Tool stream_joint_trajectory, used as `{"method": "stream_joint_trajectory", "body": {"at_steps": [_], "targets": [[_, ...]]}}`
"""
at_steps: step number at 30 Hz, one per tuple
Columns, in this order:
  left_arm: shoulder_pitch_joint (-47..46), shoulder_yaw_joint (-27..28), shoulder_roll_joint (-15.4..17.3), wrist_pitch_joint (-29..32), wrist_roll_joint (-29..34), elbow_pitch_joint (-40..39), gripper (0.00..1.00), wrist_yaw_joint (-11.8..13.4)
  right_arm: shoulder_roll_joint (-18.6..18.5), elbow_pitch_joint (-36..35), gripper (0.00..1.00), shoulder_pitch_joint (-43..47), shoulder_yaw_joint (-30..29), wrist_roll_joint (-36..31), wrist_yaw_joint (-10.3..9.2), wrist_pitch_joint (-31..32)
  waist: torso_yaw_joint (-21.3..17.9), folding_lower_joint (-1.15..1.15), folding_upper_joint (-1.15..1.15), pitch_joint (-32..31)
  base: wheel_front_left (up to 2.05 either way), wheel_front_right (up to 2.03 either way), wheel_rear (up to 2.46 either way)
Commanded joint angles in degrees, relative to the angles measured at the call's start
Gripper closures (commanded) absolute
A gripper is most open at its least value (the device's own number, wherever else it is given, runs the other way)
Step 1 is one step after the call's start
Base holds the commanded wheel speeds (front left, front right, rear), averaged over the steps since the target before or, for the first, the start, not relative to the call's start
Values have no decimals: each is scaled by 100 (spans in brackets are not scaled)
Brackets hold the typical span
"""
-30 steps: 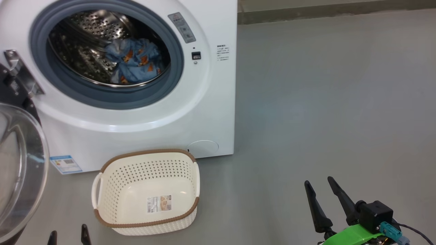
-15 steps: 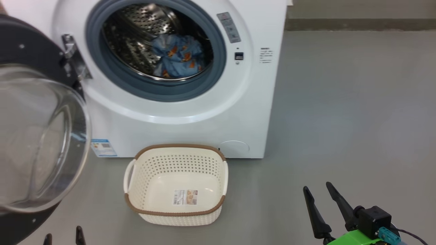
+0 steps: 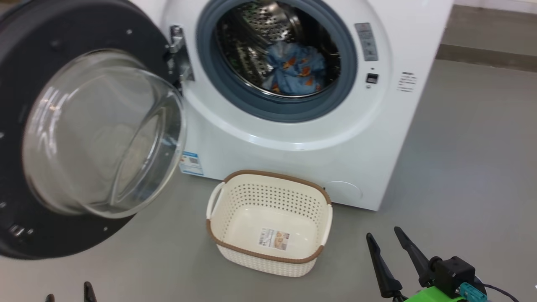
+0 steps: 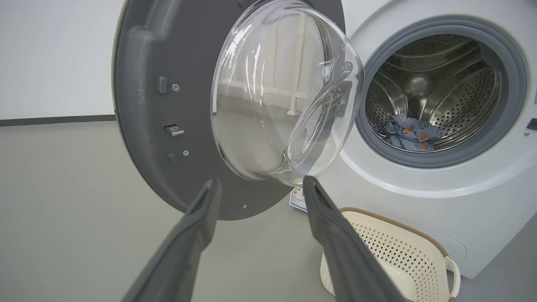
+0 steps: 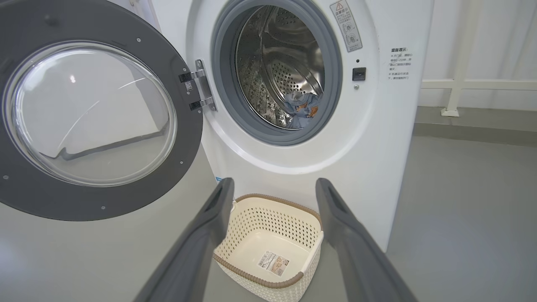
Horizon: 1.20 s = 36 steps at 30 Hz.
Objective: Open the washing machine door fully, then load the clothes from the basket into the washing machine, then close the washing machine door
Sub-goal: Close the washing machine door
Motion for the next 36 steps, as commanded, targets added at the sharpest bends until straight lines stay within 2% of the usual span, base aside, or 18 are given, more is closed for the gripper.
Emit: {"method": "stream_joint_trajectory", "body": {"at_steps": [1,6,9,22,33,34,35,36], "targets": [[-63,173,17,-54,-48,-160,0,60,1,-168,0,-45,192,-68,9,-27,459,0,0,-69,0,0,0],[21,196,17,-54,-27,-172,0,93,1,-153,0,-36,281,-13,9,-27,814,0,0,-147,0,0,0],[71,278,17,-54,-74,-218,0,131,1,-133,0,-121,409,-4,9,-27,880,0,0,-98,0,0,0],[229,448,17,-54,-328,-568,0,478,1,75,0,-598,721,-46,9,-27,1051,0,0,125,0,0,0],[299,425,17,-54,-384,-660,0,564,1,171,0,-674,766,-61,9,-27,1065,0,0,182,0,0,0],[306,410,17,-54,-407,-656,47,544,1,177,0,-675,762,-64,9,-27,1063,0,0,187,0,0,0],[307,398,17,-54,-450,-650,78,518,1,181,0,-674,755,-68,9,-27,1061,0,0,193,0,0,0],[308,384,17,-54,-468,-633,100,481,1,184,0,-673,745,-73,9,-27,1060,0,0,200,0,0,0]]}}
